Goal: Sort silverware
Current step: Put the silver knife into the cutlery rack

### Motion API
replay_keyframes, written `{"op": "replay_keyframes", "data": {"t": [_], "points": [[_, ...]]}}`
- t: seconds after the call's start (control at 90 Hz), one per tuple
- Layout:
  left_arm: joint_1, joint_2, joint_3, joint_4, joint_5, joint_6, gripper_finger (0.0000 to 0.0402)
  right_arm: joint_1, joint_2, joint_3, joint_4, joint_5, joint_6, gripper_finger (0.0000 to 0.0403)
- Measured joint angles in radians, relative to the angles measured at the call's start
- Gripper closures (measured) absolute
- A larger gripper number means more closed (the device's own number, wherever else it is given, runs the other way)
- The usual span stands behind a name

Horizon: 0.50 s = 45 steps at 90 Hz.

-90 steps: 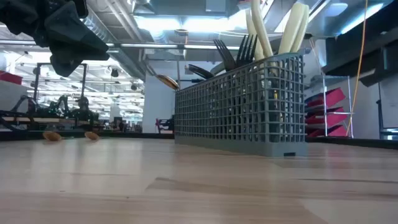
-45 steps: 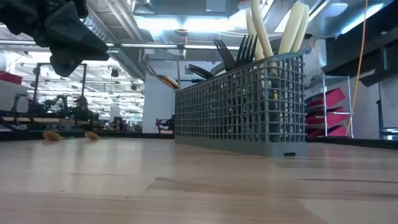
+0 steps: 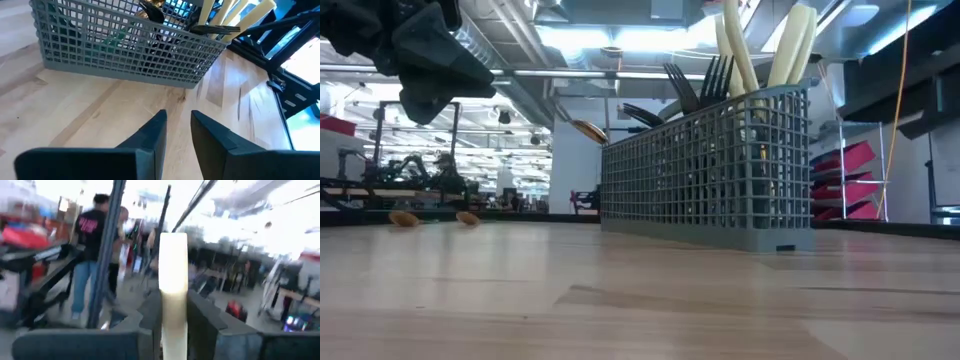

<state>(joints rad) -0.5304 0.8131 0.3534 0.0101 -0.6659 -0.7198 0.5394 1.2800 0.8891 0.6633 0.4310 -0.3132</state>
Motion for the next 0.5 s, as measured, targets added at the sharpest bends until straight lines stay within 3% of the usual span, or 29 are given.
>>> {"op": "replay_keyframes", "data": {"t": [0.167, 0.5], "points": [[0.0, 0.0, 0.0, 0.0, -0.001, -0.012, 0.0329, -0.101, 0.005, -0.192, 0.297, -0.039, -0.014, 0.0347], [0.0, 0.0, 0.0, -0.003, -0.022, -0.006, 0.0329, -0.137, 0.005, -0.388, 0.596, -0.05, -0.088, 0.0347]]}}
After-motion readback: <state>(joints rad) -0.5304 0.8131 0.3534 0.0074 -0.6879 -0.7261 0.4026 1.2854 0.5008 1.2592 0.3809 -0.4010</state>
